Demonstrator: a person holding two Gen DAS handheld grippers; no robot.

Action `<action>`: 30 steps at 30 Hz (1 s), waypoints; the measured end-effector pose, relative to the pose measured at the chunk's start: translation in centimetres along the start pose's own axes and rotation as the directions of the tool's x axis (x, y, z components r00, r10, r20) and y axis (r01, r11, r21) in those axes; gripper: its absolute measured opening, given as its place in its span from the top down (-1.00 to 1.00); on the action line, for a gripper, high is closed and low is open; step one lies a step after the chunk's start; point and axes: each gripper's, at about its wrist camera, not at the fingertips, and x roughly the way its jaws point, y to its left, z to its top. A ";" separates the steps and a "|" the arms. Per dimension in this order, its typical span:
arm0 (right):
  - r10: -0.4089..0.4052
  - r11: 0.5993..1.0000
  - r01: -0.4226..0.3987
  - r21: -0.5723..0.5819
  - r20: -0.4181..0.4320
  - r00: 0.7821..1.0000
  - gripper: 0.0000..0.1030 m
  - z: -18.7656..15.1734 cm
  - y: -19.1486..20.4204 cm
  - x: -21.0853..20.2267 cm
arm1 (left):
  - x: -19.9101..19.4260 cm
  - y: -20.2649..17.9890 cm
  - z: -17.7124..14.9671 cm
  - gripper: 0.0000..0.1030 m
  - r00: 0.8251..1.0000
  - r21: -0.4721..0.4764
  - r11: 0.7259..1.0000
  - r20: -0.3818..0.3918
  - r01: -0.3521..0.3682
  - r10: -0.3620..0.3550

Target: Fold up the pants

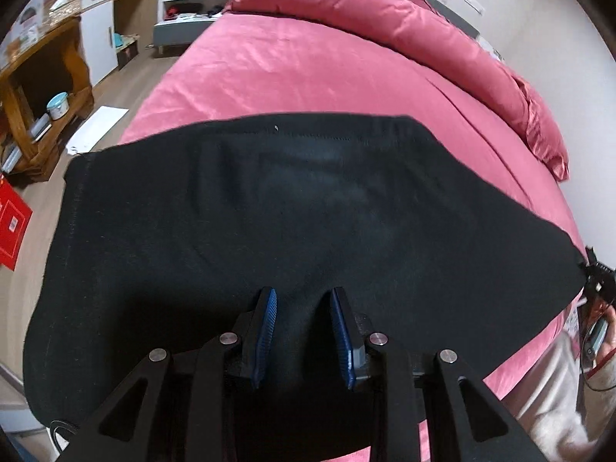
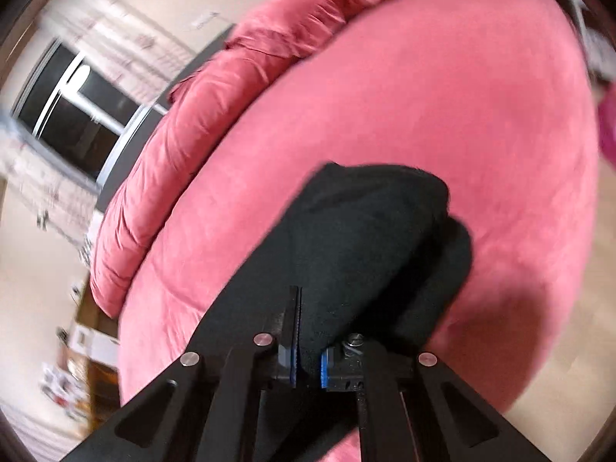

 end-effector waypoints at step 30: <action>0.173 0.701 -0.406 -0.586 -0.412 0.894 0.46 -14.4 23.4 6.2 | 2.1 -7.6 2.0 0.43 0.997 0.129 0.991 0.081 -0.016 0.006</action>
